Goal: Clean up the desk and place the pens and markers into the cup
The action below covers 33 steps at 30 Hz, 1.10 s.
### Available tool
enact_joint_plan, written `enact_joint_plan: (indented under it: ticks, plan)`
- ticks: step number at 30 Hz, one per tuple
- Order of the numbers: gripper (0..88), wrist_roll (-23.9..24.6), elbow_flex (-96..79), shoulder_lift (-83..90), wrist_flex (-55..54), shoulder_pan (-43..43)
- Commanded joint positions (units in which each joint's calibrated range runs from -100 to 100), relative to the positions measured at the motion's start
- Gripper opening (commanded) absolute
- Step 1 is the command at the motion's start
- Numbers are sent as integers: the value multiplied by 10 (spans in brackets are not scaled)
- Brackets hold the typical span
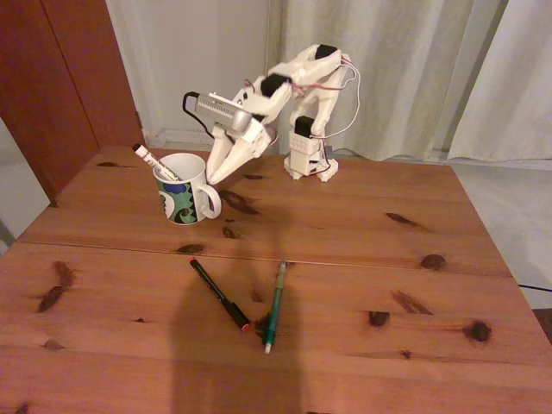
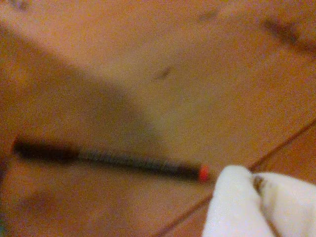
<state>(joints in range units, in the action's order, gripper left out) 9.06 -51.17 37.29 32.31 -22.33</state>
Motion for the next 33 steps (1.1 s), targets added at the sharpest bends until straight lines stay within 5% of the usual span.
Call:
enact_joint_plan:
  ticks: [1, 14, 33]
  plan:
    - [8, -5, 115, -30, 125, 32]
    - [7, -1, 278, -224, 244, 138]
    - [7, 45, 394, -398, 238, 220]
